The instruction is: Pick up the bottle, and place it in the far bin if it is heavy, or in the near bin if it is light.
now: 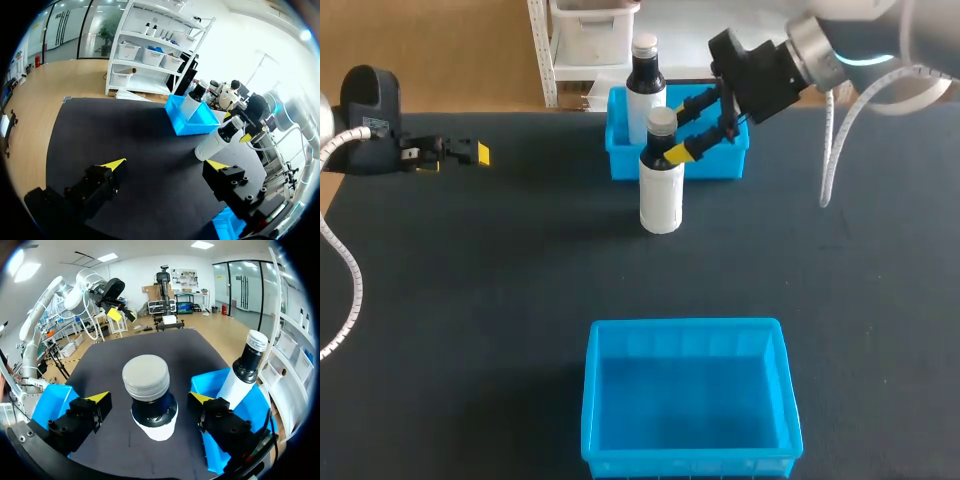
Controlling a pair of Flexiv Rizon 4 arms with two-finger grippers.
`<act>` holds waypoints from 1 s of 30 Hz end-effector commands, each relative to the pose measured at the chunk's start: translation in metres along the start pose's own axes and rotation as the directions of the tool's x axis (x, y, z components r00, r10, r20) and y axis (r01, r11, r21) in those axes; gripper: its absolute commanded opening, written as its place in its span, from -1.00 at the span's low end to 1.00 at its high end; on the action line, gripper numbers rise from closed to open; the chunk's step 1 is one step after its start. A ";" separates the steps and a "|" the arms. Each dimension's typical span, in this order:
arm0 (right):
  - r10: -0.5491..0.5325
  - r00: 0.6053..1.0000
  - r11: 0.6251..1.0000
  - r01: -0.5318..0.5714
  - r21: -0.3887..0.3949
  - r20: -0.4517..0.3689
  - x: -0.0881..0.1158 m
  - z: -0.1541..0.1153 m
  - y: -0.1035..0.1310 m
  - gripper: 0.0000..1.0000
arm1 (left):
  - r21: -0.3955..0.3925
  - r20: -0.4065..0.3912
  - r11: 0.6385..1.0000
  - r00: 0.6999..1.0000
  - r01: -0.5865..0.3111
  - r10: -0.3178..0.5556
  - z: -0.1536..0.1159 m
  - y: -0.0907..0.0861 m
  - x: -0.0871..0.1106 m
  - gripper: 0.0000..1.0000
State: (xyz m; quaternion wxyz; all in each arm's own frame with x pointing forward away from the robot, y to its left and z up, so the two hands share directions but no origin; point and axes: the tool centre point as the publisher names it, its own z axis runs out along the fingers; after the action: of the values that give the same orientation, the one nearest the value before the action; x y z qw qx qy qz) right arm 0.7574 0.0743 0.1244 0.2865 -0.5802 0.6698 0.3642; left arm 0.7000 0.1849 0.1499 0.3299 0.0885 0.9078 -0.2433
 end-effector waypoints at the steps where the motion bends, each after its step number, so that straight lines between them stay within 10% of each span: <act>1: -0.004 1.000 1.000 0.004 -0.006 0.000 -0.003 0.005 0.000 1.00 | 0.000 0.000 1.000 1.000 0.000 0.000 0.000 0.000 0.000 1.00; 18: -0.001 1.000 1.000 0.001 -0.022 -0.007 -0.004 0.020 -0.006 1.00 | 0.000 0.000 1.000 1.000 0.000 0.000 0.000 0.000 0.000 1.00; 24: -0.001 1.000 1.000 0.000 -0.023 -0.008 -0.003 0.019 -0.007 0.06 | 0.000 0.000 1.000 1.000 0.000 0.000 0.000 0.000 0.000 1.00; 30: -0.002 1.000 1.000 0.001 -0.030 -0.009 -0.002 0.019 -0.006 -0.07 | 0.000 0.000 1.000 1.000 0.000 0.000 0.000 0.000 0.000 1.00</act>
State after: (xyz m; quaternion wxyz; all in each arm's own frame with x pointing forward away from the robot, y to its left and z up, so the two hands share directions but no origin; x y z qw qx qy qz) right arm 0.7633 0.0915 0.1154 0.2773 -0.5860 0.6652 0.3705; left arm 0.7000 0.1849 0.1499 0.3299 0.0885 0.9078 -0.2433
